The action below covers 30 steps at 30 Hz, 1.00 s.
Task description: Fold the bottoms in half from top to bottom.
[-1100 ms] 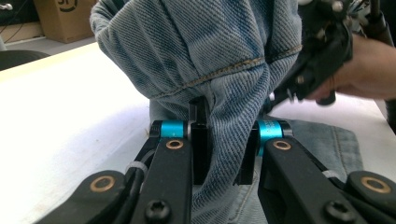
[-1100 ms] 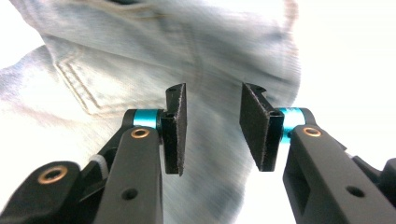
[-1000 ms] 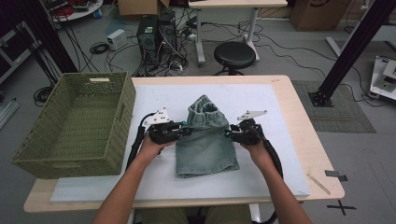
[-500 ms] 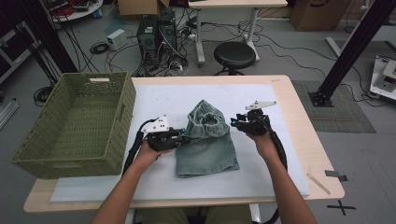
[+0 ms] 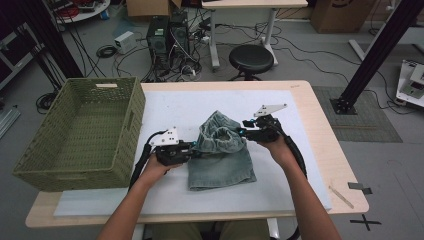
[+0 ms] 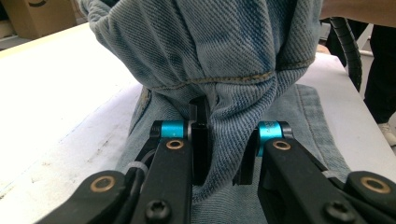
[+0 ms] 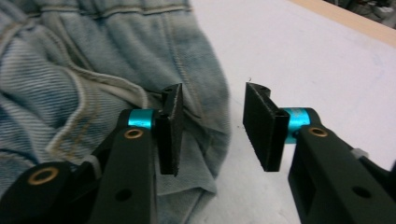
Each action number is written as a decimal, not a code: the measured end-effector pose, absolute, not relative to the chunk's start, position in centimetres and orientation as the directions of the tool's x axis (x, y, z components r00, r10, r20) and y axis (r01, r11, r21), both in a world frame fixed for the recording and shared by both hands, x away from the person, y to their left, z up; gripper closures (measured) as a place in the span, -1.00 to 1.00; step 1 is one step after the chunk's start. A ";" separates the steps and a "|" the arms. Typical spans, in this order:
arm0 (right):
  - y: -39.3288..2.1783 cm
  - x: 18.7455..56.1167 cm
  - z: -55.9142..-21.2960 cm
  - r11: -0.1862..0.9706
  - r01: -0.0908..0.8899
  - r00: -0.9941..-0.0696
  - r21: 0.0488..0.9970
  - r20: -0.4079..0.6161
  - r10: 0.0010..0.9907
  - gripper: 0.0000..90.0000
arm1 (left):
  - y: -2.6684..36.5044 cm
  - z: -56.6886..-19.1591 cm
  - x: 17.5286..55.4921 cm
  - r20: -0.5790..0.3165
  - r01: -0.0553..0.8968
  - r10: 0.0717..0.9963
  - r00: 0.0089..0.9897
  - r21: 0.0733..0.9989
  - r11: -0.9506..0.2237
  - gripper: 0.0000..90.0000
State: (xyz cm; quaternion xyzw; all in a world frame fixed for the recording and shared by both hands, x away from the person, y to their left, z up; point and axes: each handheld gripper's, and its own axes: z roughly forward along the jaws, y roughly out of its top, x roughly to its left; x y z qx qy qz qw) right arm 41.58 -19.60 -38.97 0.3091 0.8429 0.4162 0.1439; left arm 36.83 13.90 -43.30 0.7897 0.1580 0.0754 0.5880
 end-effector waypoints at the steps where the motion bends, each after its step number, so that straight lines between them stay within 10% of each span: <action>1: -19.4 41.6 -39.0 0.471 0.395 -0.774 0.789 0.009 0.633 0.43 | 13.9 -43.3 36.8 -0.067 0.161 0.335 0.940 0.952 -0.261 0.79; 9: -18.9 41.6 -39.0 0.522 0.368 -0.794 0.770 -0.032 0.606 0.99 | 14.0 -43.4 36.9 -0.073 0.166 0.337 0.939 0.953 -0.255 0.79; 14: -19.1 41.5 -39.0 0.508 0.371 -0.780 0.777 -0.036 0.624 0.99 | 14.0 -43.4 36.9 -0.079 0.170 0.332 0.940 0.952 -0.254 0.79; 16: -19.6 41.8 -38.8 0.450 0.398 -0.759 0.800 0.011 0.651 0.39 | 14.0 -43.4 36.8 -0.076 0.167 0.330 0.941 0.951 -0.258 0.79; 22: -19.2 42.3 -39.3 0.479 0.407 -0.792 0.777 0.040 0.609 0.06 | 14.1 -43.5 36.9 -0.077 0.168 0.328 0.942 0.951 -0.258 0.79; 26: -18.5 42.2 -39.6 0.531 0.374 -0.832 0.760 0.021 0.555 0.60 | 14.2 -43.5 36.9 -0.078 0.171 0.332 0.940 0.950 -0.260 0.79; 30: -18.4 41.9 -39.4 0.552 0.352 -0.826 0.756 -0.028 0.563 0.73 | 14.4 -43.4 37.1 -0.086 0.187 0.374 0.923 0.951 -0.244 0.75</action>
